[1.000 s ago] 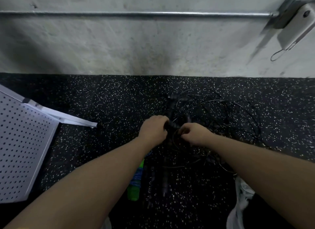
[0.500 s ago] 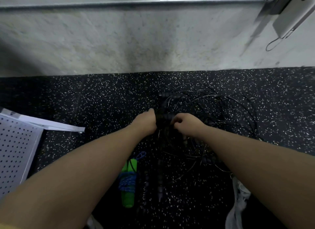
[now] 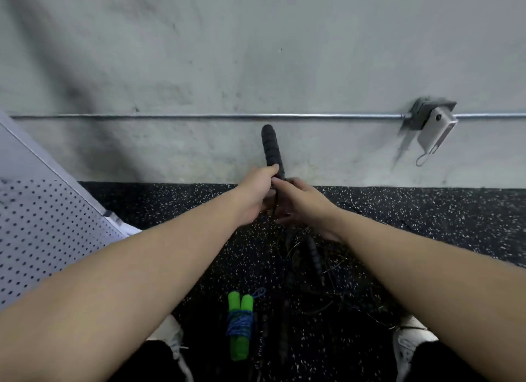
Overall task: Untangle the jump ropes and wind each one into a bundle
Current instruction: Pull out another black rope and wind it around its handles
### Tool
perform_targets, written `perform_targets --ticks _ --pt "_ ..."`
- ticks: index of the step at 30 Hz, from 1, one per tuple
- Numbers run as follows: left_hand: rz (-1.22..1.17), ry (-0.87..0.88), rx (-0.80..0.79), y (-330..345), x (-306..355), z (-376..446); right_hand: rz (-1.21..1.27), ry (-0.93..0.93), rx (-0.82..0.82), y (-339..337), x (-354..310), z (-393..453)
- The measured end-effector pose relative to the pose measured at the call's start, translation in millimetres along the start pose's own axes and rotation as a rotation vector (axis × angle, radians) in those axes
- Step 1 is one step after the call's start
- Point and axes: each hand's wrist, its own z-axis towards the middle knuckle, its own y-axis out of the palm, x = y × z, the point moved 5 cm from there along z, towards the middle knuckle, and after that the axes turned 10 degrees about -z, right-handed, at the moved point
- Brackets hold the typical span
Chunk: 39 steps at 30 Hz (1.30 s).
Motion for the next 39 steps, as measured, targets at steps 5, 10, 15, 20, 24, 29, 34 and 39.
perform_targets --ticks 5,10,15,20,24,29,34,39 --pt "-0.166 -0.043 -0.170 4.6 24.2 -51.7 -0.003 0.032 0.022 0.4 -40.1 -35.2" --pt "0.091 0.250 0.251 -21.1 60.5 -88.9 -0.082 0.076 -0.049 -16.7 -58.0 -51.6" --pt "1.162 1.094 0.164 -2.4 93.2 -126.7 -0.254 0.000 -0.026 -33.6 -81.7 -56.8" --pt "1.310 0.852 -0.053 9.0 75.2 -106.1 -0.392 -0.059 -0.051 -45.9 -82.9 -52.6" --pt "0.674 0.619 0.023 3.5 83.8 -87.2 -0.330 -0.116 -0.020 -62.8 -77.3 -42.2" --pt "-0.060 0.518 0.142 -11.5 97.8 -67.1 -0.886 0.112 -0.228 -94.9 -32.7 -42.8" --pt "-0.024 0.362 0.041 -2.1 79.1 -44.8 -0.695 0.076 -0.126 -101.8 -43.1 -30.1" --pt "0.136 0.174 -0.149 37.4 33.8 -31.5 -0.341 -0.024 0.147 -115.5 -70.1 -24.1"
